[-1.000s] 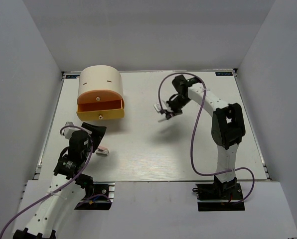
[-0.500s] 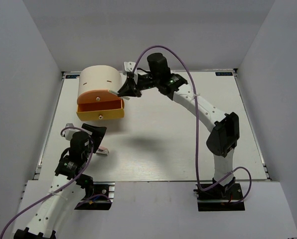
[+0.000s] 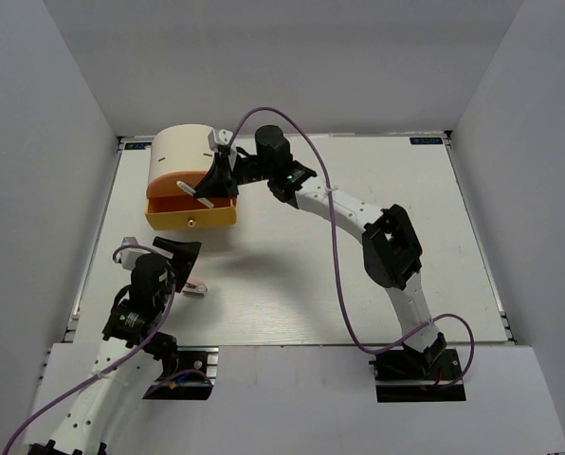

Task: Sort the stationery into containers
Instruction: Place the stationery into the container, then close the drawer

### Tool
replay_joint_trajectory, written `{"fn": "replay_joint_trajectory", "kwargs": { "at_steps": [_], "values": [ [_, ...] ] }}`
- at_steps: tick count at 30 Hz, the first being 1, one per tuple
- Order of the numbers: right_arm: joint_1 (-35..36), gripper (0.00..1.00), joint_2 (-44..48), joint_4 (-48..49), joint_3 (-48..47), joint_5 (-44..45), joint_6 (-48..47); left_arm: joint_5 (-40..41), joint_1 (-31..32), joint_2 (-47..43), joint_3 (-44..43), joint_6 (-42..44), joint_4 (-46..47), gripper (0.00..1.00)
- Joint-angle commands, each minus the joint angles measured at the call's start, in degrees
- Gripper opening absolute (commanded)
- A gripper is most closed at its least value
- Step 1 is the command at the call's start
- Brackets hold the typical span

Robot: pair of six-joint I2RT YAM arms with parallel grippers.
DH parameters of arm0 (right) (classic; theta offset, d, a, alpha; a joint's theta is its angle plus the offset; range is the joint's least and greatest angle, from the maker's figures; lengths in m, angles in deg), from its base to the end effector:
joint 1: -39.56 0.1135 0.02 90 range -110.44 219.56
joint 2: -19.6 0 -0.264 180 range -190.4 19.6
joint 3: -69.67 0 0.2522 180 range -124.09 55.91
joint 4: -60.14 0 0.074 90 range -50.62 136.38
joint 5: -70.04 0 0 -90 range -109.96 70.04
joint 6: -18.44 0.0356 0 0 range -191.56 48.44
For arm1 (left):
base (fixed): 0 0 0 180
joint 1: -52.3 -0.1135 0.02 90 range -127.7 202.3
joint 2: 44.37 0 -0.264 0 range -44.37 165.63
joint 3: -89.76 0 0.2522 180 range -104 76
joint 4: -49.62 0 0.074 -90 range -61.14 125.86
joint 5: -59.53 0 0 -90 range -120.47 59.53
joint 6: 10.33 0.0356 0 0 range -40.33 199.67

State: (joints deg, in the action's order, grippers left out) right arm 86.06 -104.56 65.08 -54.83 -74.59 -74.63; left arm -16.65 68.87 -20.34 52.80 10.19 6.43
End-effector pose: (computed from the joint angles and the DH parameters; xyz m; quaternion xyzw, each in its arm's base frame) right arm 0.3332 0.3933 0.3422 -0.5588 0.4014 0.5302 0.4955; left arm 0.1160 -0.0256 0.2227 -0.4372 0.7440 -0.2611 0.4326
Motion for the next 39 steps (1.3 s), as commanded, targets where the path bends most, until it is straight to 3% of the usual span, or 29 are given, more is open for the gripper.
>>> {"fn": "replay_joint_trajectory", "kwargs": {
  "at_steps": [1, 12, 15, 16, 18, 25, 30, 31, 33, 39],
  "values": [
    [-0.36, 0.00, 1.02, 5.03, 0.87, 0.75, -0.87, 0.77, -0.32, -1.17, 0.08, -0.14, -0.54, 0.86],
    [-0.80, 0.01, 0.41, 0.82, 4.13, 5.15, -13.27, 0.77, -0.32, -0.65, -0.44, -0.14, -0.54, 0.86],
    [-0.88, 0.09, 0.41, -1.90, 4.48, 5.50, -15.29, 0.77, -0.32, -0.65, -0.44, -0.14, -0.01, 0.86],
    [-0.97, 0.22, 0.76, -2.43, 4.74, 5.59, -15.73, 0.77, -0.32, -0.65, -0.44, -0.14, 0.68, 0.86],
    [-1.06, 0.35, 1.37, -3.58, 5.97, 5.15, -17.40, 0.77, -0.32, -0.65, -0.44, -0.14, 1.65, 0.86],
    [-1.58, 0.40, 7.25, -3.85, 9.05, 3.75, -16.97, -1.07, -0.32, 4.44, 0.17, 4.77, 11.03, 0.87],
    [-3.52, 0.27, 13.14, -5.07, 11.06, 6.10, -10.04, -5.04, -0.32, 9.09, 0.79, 18.12, 21.33, 0.87],
    [-4.04, 0.12, 13.94, -5.77, 11.68, 6.90, -8.98, -5.04, -0.32, 11.37, 0.79, 21.45, 22.30, 0.87],
    [-6.06, 0.00, 16.84, -9.79, 12.65, 8.83, -6.70, -5.04, -0.32, 13.92, 0.18, 24.28, 24.67, 0.87],
    [-14.32, 0.00, 25.53, -13.52, 22.22, 8.93, -5.63, -4.42, -0.32, 23.16, -1.94, 32.90, 30.21, 0.82]
  ]
}}
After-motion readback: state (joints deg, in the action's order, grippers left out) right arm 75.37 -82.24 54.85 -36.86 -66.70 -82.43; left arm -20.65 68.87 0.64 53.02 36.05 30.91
